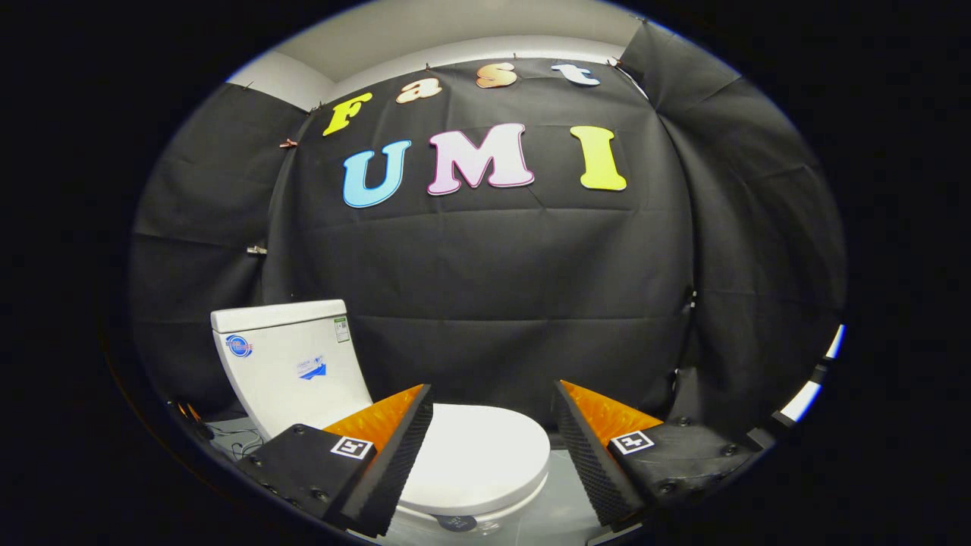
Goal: Open the toilet lid.
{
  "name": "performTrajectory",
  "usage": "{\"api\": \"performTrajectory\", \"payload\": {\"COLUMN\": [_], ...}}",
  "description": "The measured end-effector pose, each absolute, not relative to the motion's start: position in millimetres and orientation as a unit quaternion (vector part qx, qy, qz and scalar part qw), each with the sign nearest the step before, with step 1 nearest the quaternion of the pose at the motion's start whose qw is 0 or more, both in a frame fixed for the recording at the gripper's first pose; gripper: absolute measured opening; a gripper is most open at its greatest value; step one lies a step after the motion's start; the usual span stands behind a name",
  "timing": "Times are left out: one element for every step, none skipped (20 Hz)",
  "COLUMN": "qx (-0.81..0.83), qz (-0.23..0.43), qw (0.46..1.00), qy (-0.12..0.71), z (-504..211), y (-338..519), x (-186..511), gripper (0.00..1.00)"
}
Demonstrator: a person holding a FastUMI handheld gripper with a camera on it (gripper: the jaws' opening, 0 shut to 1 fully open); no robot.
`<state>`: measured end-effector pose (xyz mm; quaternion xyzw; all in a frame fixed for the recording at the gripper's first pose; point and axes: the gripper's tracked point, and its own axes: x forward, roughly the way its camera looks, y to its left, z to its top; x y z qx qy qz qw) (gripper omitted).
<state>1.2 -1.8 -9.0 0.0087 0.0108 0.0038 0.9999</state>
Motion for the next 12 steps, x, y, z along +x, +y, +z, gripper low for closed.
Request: {"api": "performTrajectory", "payload": {"qx": [0.011, 0.014, 0.016, 0.018, 0.022, 0.028, 0.035, 0.041, 0.044, 0.047, 0.050, 0.056], "qz": [0.004, 0.005, 0.004, 0.003, 0.001, 0.000, -0.003, -0.004, -0.009, -0.011, -0.014, -0.016], "qw": [1.000, 1.000, 1.000, 0.999, 0.999, 0.998, 0.998, 0.997, 0.996, 0.995, 0.994, 0.993], "qy": [0.012, 0.016, 0.021, 0.026, 0.036, 0.047, 0.057, 0.065, 0.075, 0.084, 0.093, 0.103], "z": [-10, -12, -15, -20, -25, -32, -37, -43, -48, -55, -61, -68], "y": [-2, -2, -2, -3, -5, -6, -7, -10, -13, -16, -19, -21], "x": [1, 1, 2, 1, 2, 2, 2, 1, 2, 2, 2, 1], "gripper": [0.98, 0.98, 0.98, 0.98, 0.98, 0.98, 0.98, 0.98, 0.98, 0.98, 0.98, 0.98]}}
